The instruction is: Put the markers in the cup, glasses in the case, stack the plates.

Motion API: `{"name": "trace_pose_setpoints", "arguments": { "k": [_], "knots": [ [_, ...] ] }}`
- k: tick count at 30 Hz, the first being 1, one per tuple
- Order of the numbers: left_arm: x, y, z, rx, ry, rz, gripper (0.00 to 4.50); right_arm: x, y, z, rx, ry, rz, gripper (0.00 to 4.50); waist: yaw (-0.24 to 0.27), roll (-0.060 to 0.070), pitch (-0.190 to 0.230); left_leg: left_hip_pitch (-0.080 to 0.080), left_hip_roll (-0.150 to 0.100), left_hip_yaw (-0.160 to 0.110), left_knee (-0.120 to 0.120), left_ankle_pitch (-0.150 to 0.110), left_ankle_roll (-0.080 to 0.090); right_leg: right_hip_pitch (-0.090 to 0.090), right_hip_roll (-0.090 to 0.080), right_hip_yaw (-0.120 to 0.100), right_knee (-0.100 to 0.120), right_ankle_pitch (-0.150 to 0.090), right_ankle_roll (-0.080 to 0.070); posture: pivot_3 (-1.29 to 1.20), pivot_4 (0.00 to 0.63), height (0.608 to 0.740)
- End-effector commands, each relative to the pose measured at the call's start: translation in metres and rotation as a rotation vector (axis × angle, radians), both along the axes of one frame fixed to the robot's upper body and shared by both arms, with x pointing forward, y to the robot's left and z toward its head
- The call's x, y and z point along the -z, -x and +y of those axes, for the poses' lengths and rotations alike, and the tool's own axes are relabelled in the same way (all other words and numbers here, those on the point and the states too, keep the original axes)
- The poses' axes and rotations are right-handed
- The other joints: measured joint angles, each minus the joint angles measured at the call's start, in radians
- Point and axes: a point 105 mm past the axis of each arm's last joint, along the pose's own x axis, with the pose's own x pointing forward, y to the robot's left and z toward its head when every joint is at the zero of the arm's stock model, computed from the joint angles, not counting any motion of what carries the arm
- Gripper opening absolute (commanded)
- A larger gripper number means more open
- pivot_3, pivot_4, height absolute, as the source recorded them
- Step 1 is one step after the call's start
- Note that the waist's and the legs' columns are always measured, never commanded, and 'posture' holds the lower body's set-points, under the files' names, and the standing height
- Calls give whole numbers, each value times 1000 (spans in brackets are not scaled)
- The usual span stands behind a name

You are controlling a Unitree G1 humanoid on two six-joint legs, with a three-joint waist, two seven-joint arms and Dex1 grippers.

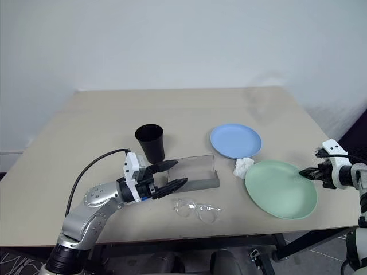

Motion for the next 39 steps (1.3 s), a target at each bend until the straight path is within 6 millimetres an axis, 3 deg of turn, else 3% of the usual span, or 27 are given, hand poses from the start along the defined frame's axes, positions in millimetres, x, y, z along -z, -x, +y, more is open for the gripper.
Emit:
{"name": "trace_pose_setpoints", "arguments": {
  "k": [1, 5, 12, 21, 26, 29, 39],
  "knots": [
    [-12, 2, -1, 8, 12, -44, 3562, -28, -7, 13, -93, -70, -88, 41, 0, 0, 0, 0, 0, 0, 0, 0, 0, 0, 0, 0, 0, 0, 0, 0, 0, 740],
    [-12, 2, -1, 8, 11, -42, 3562, -35, -4, 20, -141, -100, -87, 41, 2, 0, 0, 0, 0, 0, 0, 0, 0, 0, 0, 0, 0, 0, 0, 0, 0, 740],
    [-11, 1, -1, 9, 7, -41, 3562, -34, -4, 15, -131, -74, -84, 41, 3, 0, 0, -1, 0, 0, 0, 0, 0, -1, -1, 0, 0, 0, 0, 0, 0, 740],
    [-11, 0, 0, 13, 5, -39, 3562, -60, -7, 39, -229, -215, -152, 41, 2, 0, 0, -1, 0, 0, 0, 0, 0, -1, -1, 0, 0, 0, 0, 0, 0, 740],
    [-11, -1, 0, 16, 4, -39, 3562, -89, -27, 61, -251, -258, -267, 41, 2, 1, 0, 0, 1, 2, 0, 0, 0, -2, -1, 0, 0, 0, 0, 0, 0, 740],
    [-10, -1, 0, 16, 4, -39, 3562, -95, -43, 69, -222, -229, -307, 41, 2, 1, 0, 0, 3, 4, 0, 0, 0, -2, -1, 0, 0, 0, 0, 0, 0, 740],
    [-12, -5, -1, 15, 3, -47, 3562, -108, -122, 91, 161, -231, -408, 41, -2, 1, 0, -2, 5, 10, -3, -1, -1, -8, -1, 1, 0, 2, -3, 0, 0, 740]
  ]
}}
